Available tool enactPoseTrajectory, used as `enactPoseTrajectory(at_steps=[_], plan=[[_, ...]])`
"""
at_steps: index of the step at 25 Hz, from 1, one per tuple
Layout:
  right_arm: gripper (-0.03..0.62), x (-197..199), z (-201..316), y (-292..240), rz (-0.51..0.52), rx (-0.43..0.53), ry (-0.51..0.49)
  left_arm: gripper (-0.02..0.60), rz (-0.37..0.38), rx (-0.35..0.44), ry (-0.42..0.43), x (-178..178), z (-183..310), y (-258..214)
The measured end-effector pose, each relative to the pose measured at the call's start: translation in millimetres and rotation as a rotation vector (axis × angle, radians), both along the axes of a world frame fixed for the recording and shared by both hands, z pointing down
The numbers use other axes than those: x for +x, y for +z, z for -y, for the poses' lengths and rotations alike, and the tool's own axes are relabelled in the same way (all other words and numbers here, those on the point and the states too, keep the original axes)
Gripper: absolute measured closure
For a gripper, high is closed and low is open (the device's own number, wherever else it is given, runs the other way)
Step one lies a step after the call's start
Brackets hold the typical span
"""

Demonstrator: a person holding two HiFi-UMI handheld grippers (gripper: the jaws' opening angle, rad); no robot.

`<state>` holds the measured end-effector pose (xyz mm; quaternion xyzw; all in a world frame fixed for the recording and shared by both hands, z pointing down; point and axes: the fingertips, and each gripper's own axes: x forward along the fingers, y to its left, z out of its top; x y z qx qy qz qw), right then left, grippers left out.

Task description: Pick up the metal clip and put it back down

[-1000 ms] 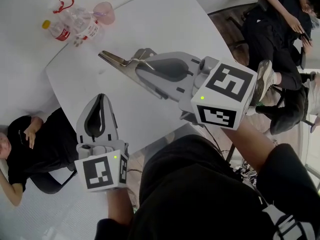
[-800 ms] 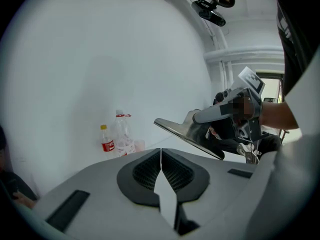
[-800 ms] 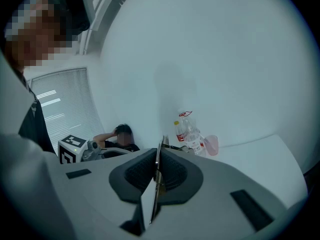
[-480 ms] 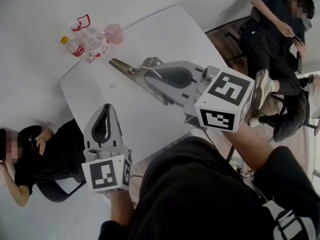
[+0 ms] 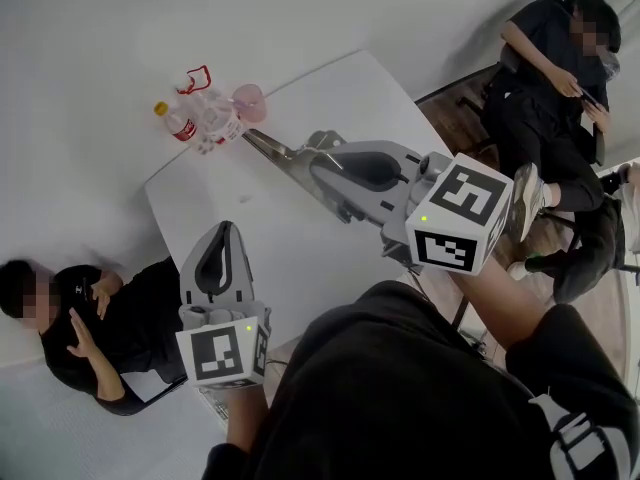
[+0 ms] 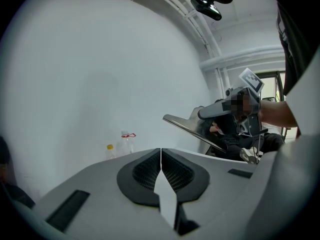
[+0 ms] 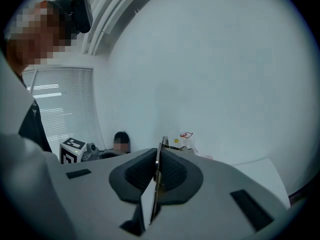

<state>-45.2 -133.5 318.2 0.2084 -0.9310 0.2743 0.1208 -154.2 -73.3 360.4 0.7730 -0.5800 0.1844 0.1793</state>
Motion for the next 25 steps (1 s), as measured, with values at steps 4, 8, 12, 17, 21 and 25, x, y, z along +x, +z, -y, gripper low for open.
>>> enactPoseTrajectory(at_steps=[4,8,12,17,21,25], plan=[[0.565,1,1,-4,0.004,0.006,0.008,0.558,-0.006,0.012,-0.007,-6,2,-5],[0.563,0,-2,-9,0.014,0.019,0.025,0.558,-0.017,0.032,-0.009,-11,0,-10],[0.563,0,-1,-13,0.028,0.038,0.041,0.558,-0.022,0.056,-0.021,-16,5,-14],[0.563,5,0,-18,0.041,0.029,0.047,0.558,-0.019,0.052,-0.022,-14,8,-20],[0.563,2,0,-16,0.044,0.03,0.054,0.558,-0.016,0.06,-0.03,-22,9,-19],[0.565,0,-2,-18,0.046,0.034,0.056,0.558,-0.018,0.06,-0.037,-27,5,-20]])
